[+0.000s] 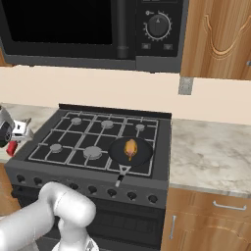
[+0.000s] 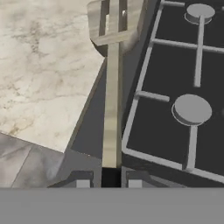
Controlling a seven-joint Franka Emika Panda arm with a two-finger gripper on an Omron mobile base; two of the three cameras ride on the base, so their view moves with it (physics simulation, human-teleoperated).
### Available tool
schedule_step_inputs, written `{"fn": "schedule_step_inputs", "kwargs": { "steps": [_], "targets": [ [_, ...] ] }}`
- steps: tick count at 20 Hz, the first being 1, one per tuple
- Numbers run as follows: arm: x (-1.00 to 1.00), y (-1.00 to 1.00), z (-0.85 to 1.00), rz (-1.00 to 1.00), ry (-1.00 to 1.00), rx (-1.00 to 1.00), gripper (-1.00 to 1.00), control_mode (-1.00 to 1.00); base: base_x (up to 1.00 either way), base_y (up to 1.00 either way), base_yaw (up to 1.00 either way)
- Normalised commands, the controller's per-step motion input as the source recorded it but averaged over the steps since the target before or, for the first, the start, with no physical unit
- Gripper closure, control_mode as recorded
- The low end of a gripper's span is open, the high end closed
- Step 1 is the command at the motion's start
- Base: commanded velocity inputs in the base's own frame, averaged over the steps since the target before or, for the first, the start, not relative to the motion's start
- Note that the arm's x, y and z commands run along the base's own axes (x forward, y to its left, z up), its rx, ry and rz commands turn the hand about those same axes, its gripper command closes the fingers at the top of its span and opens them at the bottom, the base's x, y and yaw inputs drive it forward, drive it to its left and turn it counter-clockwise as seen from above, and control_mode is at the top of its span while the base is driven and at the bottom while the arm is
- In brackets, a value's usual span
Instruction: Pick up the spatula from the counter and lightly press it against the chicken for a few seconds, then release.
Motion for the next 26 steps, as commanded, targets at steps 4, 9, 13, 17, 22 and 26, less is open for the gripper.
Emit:
{"fn": "schedule_step_inputs", "kwargs": {
  "steps": [4,9,13,17,22,26],
  "targets": [
    [-0.21,-0.63,0.34,-0.29,0.04,0.12,1.00,-1.00,0.00,0.00,0.00],
    [-0.08,-0.42,0.27,-0.29,-0.01,0.03,1.00,-1.00,0.00,0.00,0.00],
    [-0.04,-0.62,0.29,-0.20,-0.03,0.00,1.00,-1.00,0.00,0.00,0.00],
    [-0.01,-0.67,0.20,-0.20,0.00,0.01,1.00,-1.00,0.00,0.00,0.00],
    [-0.03,-0.56,0.00,-0.12,0.00,0.00,1.00,-1.00,0.00,0.00,0.00],
    [-0.26,-0.67,0.04,-0.11,0.00,0.02,1.00,-1.00,0.00,0.00,0.00]
  ]
}}
